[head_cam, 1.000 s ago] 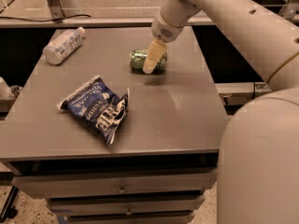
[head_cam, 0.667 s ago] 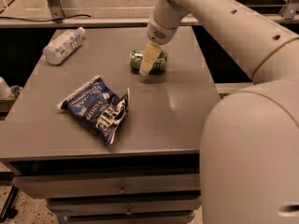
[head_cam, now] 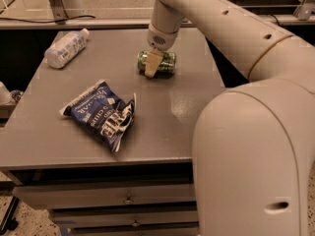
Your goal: Place green can upright
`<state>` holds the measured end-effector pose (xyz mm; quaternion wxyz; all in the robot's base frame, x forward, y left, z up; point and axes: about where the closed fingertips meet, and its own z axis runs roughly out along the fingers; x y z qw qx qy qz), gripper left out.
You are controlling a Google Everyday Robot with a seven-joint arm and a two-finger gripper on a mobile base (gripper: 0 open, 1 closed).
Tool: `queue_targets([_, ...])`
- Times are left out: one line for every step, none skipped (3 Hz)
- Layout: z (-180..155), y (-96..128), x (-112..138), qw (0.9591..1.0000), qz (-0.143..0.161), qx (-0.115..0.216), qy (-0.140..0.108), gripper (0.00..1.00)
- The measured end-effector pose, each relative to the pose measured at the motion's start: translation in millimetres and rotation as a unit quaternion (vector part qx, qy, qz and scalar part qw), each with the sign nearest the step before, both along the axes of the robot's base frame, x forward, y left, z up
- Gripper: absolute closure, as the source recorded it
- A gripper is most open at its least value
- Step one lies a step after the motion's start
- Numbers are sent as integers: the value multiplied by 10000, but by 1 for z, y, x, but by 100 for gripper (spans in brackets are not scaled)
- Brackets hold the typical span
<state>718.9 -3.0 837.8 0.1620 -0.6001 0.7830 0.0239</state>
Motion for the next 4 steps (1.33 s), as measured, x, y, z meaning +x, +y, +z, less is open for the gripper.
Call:
queue_targets([0,2,-9,9997,84,-203,137,64])
queue_targets([15,-2,-22,9996,175,-176,162,87])
queue_targets([53,-8,-37,9988,405,287,-17,100])
queue_targets([82,-13,-49,9917,658,1093,-146,100])
